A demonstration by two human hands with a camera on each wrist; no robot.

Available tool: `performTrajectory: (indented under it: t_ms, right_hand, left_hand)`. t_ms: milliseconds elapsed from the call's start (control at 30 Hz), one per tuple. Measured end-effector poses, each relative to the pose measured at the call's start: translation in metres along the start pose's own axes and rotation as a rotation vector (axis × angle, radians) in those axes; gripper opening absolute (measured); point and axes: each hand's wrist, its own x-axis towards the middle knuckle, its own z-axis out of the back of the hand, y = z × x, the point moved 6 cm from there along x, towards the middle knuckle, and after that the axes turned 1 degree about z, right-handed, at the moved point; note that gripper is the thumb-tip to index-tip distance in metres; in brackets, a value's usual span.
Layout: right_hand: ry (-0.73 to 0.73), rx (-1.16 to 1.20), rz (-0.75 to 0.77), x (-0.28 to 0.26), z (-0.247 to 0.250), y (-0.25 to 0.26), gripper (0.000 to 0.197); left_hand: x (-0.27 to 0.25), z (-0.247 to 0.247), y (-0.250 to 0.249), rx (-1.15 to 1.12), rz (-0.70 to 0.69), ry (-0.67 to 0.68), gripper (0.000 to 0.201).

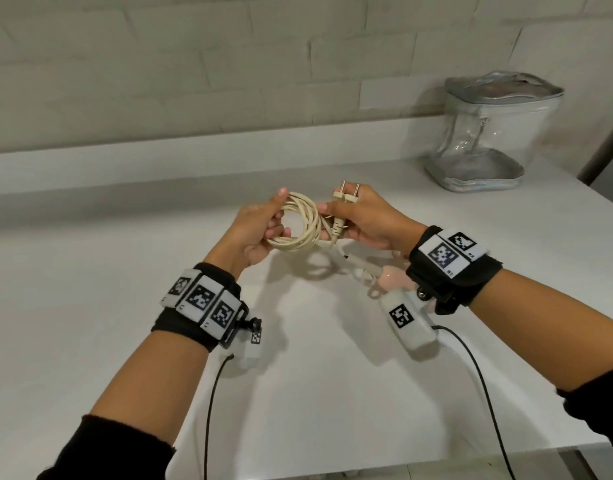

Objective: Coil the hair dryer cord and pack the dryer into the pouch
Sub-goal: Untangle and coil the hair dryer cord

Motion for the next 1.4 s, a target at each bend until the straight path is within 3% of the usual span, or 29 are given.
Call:
performTrajectory:
  t_ms: [100, 233, 400, 467, 567, 667, 800, 967, 1100, 1267, 1400]
  right_hand:
    - [0.047, -0.104, -0.027, -0.009, 0.0, 0.0, 0.012]
    - [-0.055, -0.326, 0.166, -0.016, 0.008, 0.026, 0.017]
    - [0.154, 0.046, -0.005, -0.026, -0.017, 0.019, 0.025]
    - [0.217, 0.03, -0.047, -0.027, -0.027, 0.019, 0.021]
    - [0.272, -0.336, 0.078, -0.024, -0.033, 0.028, 0.011]
    - [0.187, -0.757, 0.199, -0.023, -0.036, 0.033, 0.012]
    - [0.156, -0.917, 0.259, -0.024, -0.043, 0.03, 0.031]
    - [0.14, -1.044, -0.014, -0.018, -0.038, 0.025, 0.03]
    - [0.142, -1.131, -0.153, -0.019, -0.038, 0.029, 0.02]
    - [0.097, -1.073, -0.204, -0.016, -0.039, 0.03, 0.016]
    - [0.008, -1.018, -0.195, -0.012, -0.032, 0.031, 0.011]
  left_hand:
    - [-0.002, -0.006, 0.001, -0.027, -0.056, -0.059, 0.032]
    - [-0.001, -0.006, 0.003, -0.054, -0.116, -0.093, 0.032]
    - [0.0, -0.013, 0.007, -0.018, -0.173, -0.126, 0.035]
    - [-0.002, -0.015, 0.006, 0.003, -0.185, -0.135, 0.034]
    - [-0.006, -0.015, 0.001, 0.039, -0.195, -0.126, 0.032]
    - [-0.008, -0.013, -0.004, 0.051, -0.212, -0.112, 0.033]
    - [-0.013, -0.012, -0.003, 0.039, -0.231, -0.125, 0.048]
    - [-0.016, -0.015, 0.004, 0.028, -0.206, -0.165, 0.048]
    - [-0.018, -0.019, 0.0, 0.14, -0.316, -0.14, 0.022]
    - [-0.022, -0.017, -0.006, 0.237, -0.439, -0.155, 0.018]
    - [-0.024, -0.02, -0.003, 0.273, -0.46, -0.056, 0.021]
